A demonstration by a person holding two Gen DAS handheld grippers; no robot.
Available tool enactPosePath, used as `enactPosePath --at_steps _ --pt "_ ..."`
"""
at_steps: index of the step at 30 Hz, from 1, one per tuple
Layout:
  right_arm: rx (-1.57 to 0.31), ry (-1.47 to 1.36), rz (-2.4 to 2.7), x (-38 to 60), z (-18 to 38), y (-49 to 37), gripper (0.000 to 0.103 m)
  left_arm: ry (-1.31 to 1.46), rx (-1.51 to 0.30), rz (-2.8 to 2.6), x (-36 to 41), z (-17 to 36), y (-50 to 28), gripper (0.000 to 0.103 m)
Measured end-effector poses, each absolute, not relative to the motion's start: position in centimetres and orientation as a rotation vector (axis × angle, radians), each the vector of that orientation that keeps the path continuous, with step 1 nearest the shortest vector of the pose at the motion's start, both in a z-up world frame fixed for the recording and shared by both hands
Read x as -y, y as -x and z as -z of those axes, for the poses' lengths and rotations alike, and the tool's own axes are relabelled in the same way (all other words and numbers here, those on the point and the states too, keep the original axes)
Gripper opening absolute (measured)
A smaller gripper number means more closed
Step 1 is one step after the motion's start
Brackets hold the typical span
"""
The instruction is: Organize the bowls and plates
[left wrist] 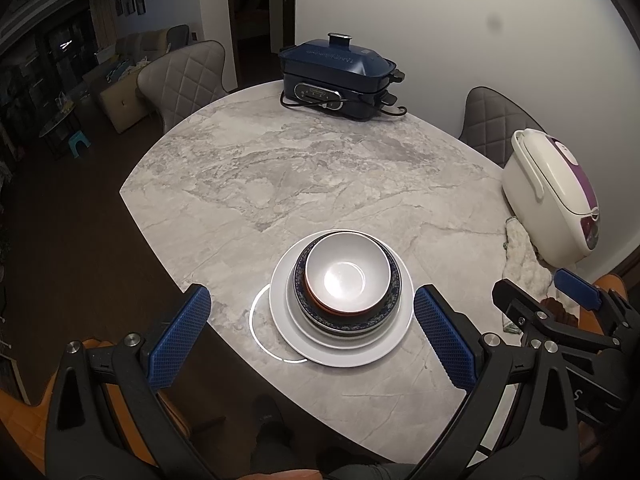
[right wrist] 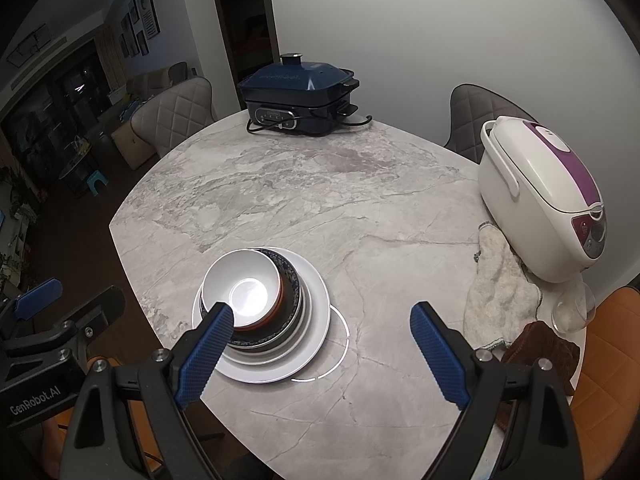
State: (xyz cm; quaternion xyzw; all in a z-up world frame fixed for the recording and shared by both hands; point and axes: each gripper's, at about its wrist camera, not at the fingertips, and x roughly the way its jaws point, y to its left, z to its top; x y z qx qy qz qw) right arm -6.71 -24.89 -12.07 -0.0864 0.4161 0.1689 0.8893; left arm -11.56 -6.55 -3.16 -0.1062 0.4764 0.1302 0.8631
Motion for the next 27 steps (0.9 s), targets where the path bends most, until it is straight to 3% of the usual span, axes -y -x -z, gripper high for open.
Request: enactPosePath --at_steps 27 --pt "-0.866 0.174 -0.35 25.7 12.4 6.3 0.092 0.181 -0.968 -0.235 6.9 3.2 9.4 0.102"
